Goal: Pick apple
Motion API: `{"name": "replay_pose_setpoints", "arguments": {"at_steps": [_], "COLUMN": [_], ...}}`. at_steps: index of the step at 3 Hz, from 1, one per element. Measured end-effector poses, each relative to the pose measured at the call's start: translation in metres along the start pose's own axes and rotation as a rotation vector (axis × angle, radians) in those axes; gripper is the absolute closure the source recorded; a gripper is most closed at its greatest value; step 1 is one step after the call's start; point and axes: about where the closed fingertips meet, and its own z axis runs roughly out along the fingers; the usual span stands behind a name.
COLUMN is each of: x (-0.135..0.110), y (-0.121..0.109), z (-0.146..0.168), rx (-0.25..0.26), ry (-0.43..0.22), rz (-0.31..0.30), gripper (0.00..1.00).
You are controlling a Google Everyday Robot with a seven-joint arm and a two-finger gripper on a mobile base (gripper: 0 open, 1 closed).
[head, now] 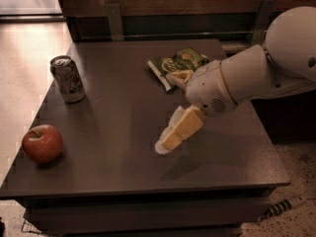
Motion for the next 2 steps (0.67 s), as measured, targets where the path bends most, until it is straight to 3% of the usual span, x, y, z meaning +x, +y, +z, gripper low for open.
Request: {"name": "replay_pose_setpoints", "arguments": {"at_steps": [1, 2], "x": [-0.018, -0.038], "y": [-0.008, -0.009], "z": [0.036, 0.075], "rx": [0.034, -0.005], "ry": [-0.026, -0.088], "rz": [-0.029, -0.05], "gripper": [0.0, 0.0]}}
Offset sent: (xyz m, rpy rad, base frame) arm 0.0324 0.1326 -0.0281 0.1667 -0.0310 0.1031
